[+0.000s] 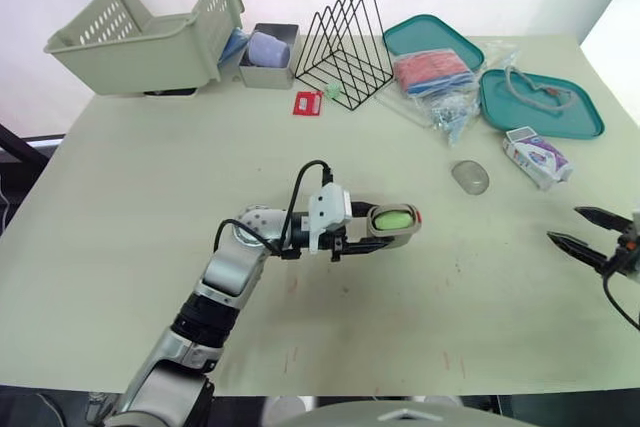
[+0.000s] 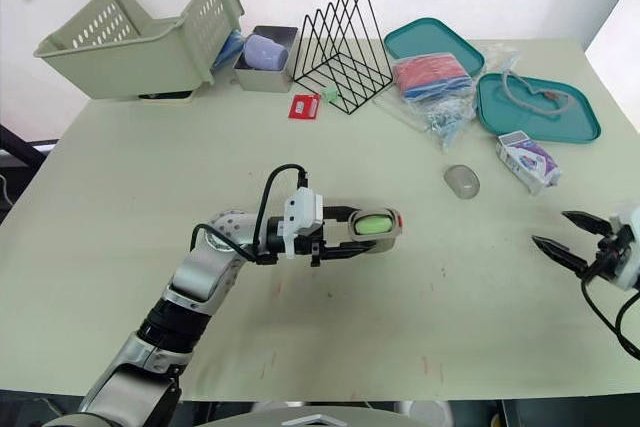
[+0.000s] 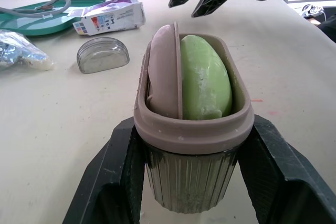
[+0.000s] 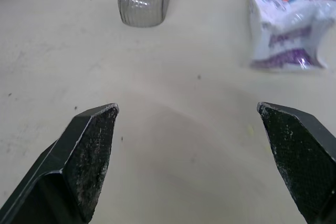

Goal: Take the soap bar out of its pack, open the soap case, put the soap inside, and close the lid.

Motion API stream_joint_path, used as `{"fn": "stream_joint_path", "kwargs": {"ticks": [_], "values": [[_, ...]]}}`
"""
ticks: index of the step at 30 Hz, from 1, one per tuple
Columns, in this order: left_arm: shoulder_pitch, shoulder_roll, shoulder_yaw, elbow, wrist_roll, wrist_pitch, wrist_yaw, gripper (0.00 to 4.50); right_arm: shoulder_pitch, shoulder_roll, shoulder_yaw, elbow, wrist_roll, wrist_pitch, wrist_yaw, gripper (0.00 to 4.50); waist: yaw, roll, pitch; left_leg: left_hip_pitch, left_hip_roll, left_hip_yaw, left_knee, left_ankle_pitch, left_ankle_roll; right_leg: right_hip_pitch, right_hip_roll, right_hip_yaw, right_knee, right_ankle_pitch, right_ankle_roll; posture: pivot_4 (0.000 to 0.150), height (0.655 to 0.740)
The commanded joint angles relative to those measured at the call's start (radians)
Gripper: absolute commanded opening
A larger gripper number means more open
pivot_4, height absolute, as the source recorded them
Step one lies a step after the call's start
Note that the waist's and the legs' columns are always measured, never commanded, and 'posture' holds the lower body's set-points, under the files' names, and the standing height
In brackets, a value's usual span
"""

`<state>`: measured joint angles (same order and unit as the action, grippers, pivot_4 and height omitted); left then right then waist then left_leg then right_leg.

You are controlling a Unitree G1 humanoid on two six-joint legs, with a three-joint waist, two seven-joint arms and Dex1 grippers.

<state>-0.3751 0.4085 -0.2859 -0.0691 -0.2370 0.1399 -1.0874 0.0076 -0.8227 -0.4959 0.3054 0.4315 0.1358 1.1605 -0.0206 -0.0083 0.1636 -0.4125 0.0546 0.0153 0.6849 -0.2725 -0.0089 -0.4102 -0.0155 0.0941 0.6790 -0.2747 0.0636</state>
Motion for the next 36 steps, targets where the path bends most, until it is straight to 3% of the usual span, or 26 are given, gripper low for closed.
{"fn": "stream_joint_path", "kwargs": {"ticks": [1,8,12,16,20,26,30,36], "values": [[-0.006,0.003,0.003,-0.03,-0.011,-0.023,-0.008,2.0,0.018,-0.026,-0.056,-0.065,0.034,0.012,-0.024,4.43,0.001,0.0,0.0,0.0,0.0,0.0,0.0,0.0,0.0,0.0,0.0,0.0,0.0,0.0,0.0,0.15,0.74],[-0.034,0.003,0.014,0.0,-0.012,-0.024,-0.008,2.0,-0.027,-0.077,-0.05,-0.232,0.085,0.314,-0.194,4.43,0.004,0.0,0.0,0.0,0.0,0.0,0.0,0.0,0.0,0.0,0.0,0.0,0.0,0.0,0.0,0.15,0.74],[-0.042,-0.002,0.008,0.009,-0.009,-0.026,-0.009,2.0,-0.126,-0.213,0.048,-0.379,0.121,0.617,-0.243,4.43,0.004,0.002,-0.001,0.0,0.0,0.0,0.0,0.0,0.0,0.0,0.0,0.0,0.0,0.0,0.0,0.15,0.74],[-0.047,-0.012,-0.002,0.019,-0.003,-0.031,-0.006,2.0,-0.295,-0.309,0.183,-0.474,0.167,0.73,-0.192,4.43,0.005,0.002,0.0,-0.001,0.0,-0.001,0.0,0.0,0.0,0.0,0.0,-0.001,0.0,0.0,0.0,0.15,0.74],[-0.057,-0.025,-0.007,0.034,0.006,-0.039,0.0,2.0,-0.615,-0.369,0.49,-0.412,0.064,0.904,-0.165,4.43,0.006,0.003,0.0,-0.001,0.0,-0.001,0.001,0.0,0.0,0.0,0.0,-0.001,-0.001,0.0,0.0,0.15,0.74],[-0.063,-0.042,-0.012,0.047,0.019,-0.049,0.017,2.0,-1.031,-0.251,0.854,-0.186,-0.104,1.048,-0.109,4.43,0.007,0.003,0.0,-0.002,0.0,0.0,0.0,0.0,0.0,-0.002,-0.001,-0.001,-0.002,0.0,0.0,0.15,0.74],[-0.058,-0.055,-0.019,0.044,0.027,-0.052,0.036,2.0,-1.167,-0.169,1.042,-0.026,-0.226,1.027,-0.047,4.43,0.009,0.003,0.0,-0.003,0.0,0.0,-0.001,0.0,0.0,-0.003,-0.001,-0.001,-0.002,0.0,0.0,0.15,0.74],[-0.06,-0.069,-0.022,0.049,0.037,-0.057,0.058,2.0,-1.242,-0.064,1.142,0.139,-0.316,0.998,0.003,4.43,0.009,0.003,0.0,-0.004,0.0,0.0,0.0,0.0,0.0,-0.003,-0.001,-0.001,-0.001,0.0,0.0,0.15,0.74]]}}
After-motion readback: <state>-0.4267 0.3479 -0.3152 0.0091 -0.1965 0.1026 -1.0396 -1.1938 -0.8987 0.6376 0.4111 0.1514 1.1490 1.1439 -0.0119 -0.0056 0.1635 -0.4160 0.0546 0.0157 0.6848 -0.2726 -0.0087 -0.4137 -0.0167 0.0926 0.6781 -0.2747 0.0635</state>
